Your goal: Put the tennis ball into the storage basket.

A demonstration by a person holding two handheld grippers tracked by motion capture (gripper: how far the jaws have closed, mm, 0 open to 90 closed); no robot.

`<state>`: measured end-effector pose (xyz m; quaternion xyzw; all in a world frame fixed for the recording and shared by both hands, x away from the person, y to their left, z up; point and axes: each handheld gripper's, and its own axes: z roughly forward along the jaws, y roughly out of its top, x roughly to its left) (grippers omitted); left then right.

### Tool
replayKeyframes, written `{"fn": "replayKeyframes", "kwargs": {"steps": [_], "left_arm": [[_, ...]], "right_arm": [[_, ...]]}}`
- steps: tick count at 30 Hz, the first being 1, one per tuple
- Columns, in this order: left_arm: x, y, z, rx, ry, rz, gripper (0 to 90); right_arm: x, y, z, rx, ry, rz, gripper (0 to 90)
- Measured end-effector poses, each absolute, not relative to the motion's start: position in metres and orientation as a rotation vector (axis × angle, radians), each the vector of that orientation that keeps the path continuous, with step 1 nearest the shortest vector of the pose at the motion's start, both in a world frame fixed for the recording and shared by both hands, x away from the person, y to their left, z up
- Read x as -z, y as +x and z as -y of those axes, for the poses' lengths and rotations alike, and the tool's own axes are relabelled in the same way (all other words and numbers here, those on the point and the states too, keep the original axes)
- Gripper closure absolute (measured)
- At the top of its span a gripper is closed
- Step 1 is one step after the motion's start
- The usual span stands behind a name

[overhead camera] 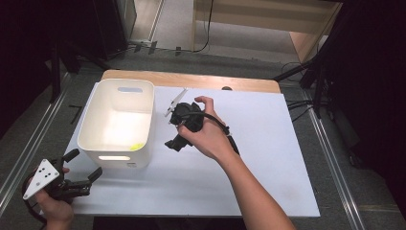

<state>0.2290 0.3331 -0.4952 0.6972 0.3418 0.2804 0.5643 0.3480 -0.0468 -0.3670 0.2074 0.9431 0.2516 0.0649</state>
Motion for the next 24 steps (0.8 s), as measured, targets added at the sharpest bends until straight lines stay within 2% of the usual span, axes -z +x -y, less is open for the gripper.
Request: {"fn": "replayKeyframes", "kwargs": {"steps": [24], "left_arm": [[0.495, 0.229, -0.333, -0.661, 1.642, -0.806, 0.0]], "right_arm": [[0.399, 0.329, 0.112, -0.799, 0.770, -2.795, 0.0]]}}
